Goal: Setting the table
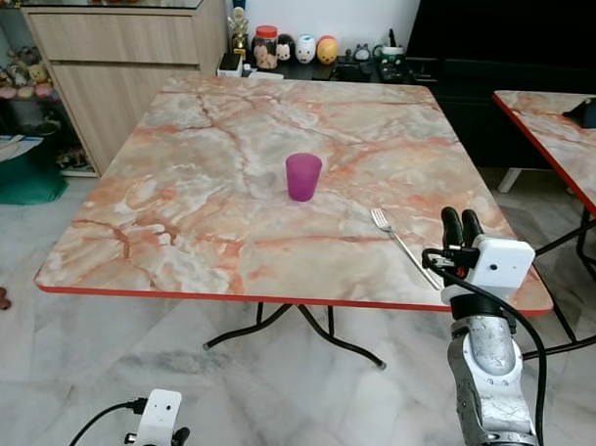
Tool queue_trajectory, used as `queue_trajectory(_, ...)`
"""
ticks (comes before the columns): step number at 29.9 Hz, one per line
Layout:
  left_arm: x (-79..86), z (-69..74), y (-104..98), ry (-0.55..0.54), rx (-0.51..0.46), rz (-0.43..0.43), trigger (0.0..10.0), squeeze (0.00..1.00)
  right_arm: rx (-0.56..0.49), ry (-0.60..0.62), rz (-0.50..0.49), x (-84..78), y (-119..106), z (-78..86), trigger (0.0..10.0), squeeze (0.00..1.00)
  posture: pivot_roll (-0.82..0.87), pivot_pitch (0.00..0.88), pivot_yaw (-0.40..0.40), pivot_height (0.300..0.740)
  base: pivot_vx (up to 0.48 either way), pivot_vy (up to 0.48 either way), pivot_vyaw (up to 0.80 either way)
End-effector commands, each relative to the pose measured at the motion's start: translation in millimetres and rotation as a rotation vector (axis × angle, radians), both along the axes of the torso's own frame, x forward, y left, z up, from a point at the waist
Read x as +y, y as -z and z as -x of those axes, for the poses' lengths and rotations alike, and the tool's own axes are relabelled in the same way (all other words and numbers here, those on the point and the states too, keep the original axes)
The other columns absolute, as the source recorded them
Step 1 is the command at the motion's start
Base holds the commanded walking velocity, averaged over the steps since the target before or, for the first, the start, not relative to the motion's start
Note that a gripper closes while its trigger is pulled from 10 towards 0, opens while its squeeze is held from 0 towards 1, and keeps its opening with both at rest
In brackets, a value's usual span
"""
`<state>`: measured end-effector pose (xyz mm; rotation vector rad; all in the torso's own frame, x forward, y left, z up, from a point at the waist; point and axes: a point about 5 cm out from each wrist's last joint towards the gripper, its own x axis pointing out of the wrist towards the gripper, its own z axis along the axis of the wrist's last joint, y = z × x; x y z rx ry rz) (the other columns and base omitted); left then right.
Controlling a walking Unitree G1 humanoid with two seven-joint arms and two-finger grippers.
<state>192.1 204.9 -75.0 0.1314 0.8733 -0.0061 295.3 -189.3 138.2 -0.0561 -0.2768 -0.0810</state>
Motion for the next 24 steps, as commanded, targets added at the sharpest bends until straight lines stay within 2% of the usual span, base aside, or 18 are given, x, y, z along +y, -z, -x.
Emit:
queue_trajectory(1,-0.9,-1.1,-0.3,0.005,0.003,0.000,10.0,0.00,-0.001,0.015,-0.003,-4.2,-1.1,1.1,10.0,0.00,0.01,0.000,-0.008,0.731,0.000,0.000,0.00)
queue_trajectory(3,-1.4,-1.7,-0.5,0.007,0.001,0.000,10.0,0.00,-0.004,0.017,0.010,-4.5,-1.5,1.8,10.0,0.00,0.01,0.000,-0.009,0.731,0.000,0.000,0.00)
queue_trajectory(7,-1.8,-3.6,-1.5,0.011,-0.005,-0.002,10.0,0.00,-0.009,0.018,0.017,-5.2,-2.2,2.7,10.0,0.00,0.01,0.000,-0.006,0.731,0.000,0.000,0.80)
queue_trajectory(24,-4.9,-5.7,-2.1,0.021,-0.009,0.002,10.0,0.00,-0.002,0.021,0.009,-7.2,-1.7,2.6,10.0,0.00,0.01,0.000,-0.008,0.731,0.000,0.000,0.00)
